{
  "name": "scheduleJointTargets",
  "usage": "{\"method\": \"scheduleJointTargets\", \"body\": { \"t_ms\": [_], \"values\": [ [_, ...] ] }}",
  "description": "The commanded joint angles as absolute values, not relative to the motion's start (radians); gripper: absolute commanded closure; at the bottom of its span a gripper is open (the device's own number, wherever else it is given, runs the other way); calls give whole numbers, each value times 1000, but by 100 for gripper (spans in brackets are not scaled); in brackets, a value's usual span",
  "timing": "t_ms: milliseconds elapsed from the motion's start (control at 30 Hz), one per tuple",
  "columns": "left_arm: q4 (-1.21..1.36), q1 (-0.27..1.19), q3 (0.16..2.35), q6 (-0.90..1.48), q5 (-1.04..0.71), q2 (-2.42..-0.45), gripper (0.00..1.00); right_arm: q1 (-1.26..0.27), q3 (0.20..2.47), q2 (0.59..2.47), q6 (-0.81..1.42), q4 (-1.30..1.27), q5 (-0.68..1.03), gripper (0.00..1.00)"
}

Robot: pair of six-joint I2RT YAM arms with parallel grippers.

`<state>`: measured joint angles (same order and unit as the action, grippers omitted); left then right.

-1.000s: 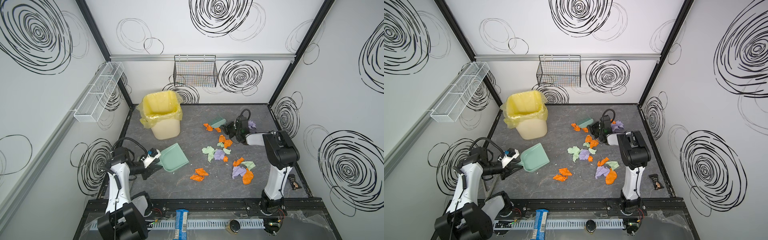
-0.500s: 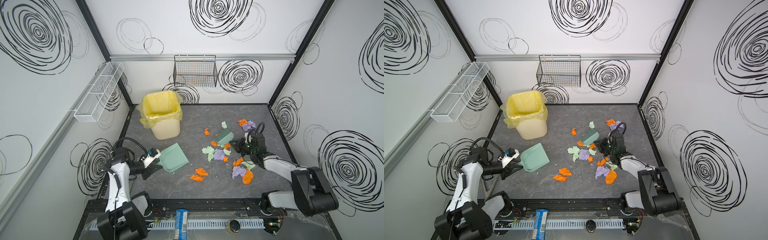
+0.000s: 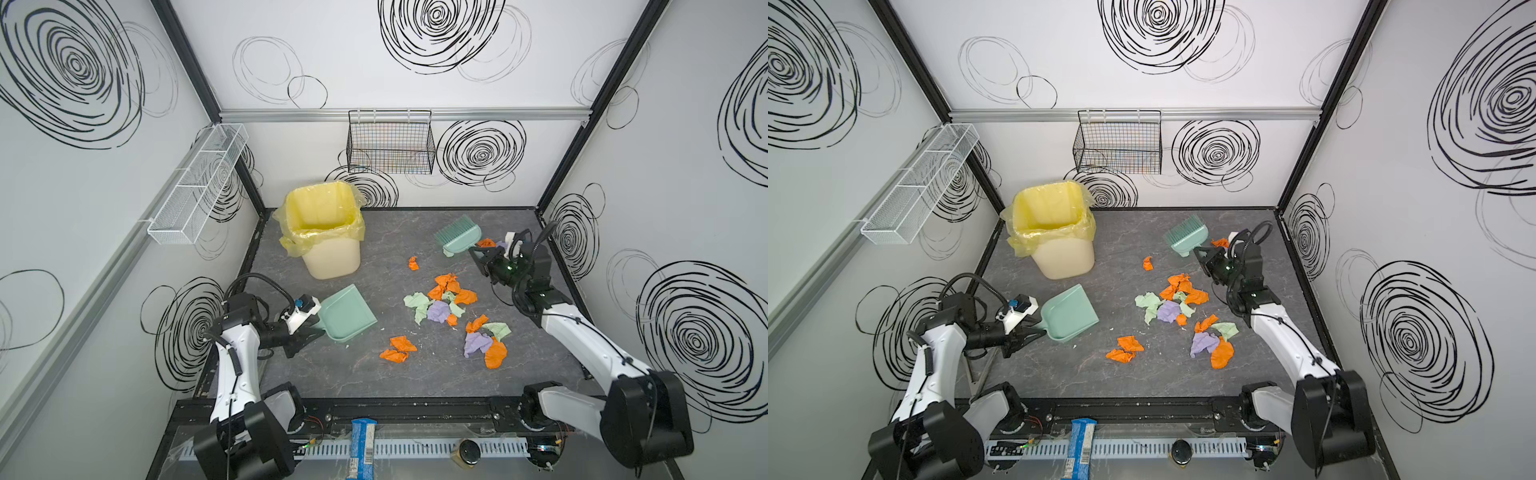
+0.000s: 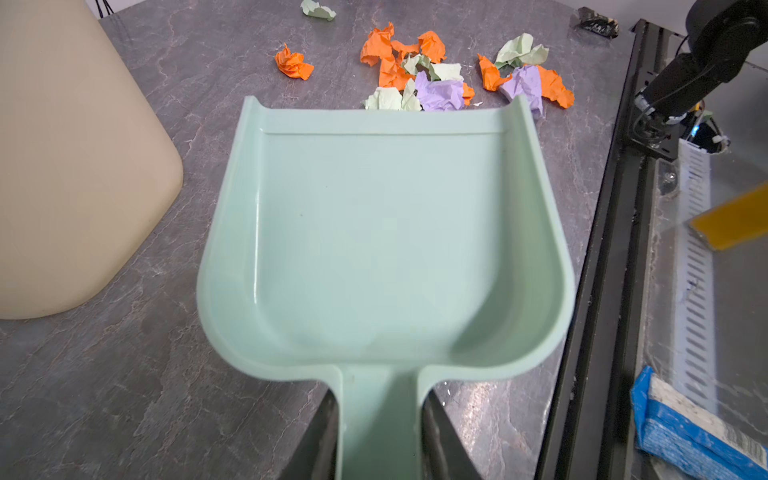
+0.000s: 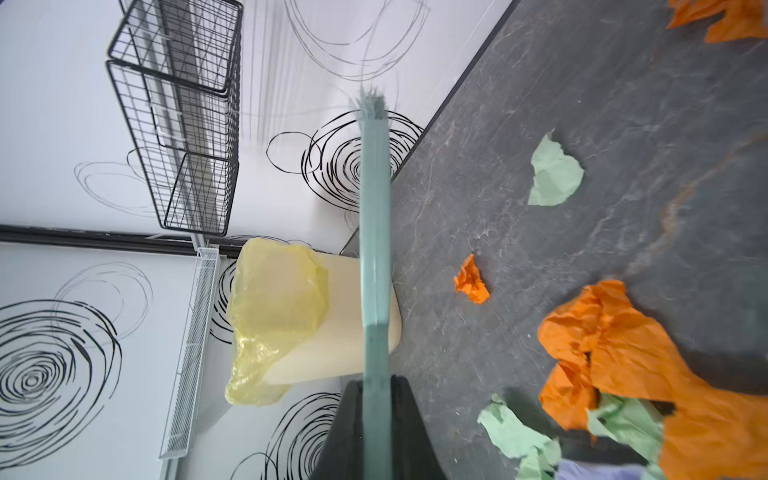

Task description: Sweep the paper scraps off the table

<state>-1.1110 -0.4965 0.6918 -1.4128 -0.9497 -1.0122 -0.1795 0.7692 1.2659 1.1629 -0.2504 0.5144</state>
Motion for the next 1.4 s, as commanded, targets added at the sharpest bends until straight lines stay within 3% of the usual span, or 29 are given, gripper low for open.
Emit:
{"method": "scheduleJointTargets", "body": {
  "t_ms": [0,233,467,1067,1367],
  "values": [
    [-1122,-490,679,-1406,-973,-988,100,-232,946,1459,1205,-318,520,100],
    [-1121,-495,669,-1406,-964,-979,100,-355,1347,1928,1239,-260,574,100],
    [-1126,-497,666,-1424,-960,-982,100,-397,1431,2067,1203,-84,543,100],
    [-1121,-496,657,-1451,-953,-1006,100,-262,945,1643,945,171,586,100],
    [-1104,-493,655,-1433,-954,-1007,100,-83,758,1254,866,306,723,100]
  ]
}}
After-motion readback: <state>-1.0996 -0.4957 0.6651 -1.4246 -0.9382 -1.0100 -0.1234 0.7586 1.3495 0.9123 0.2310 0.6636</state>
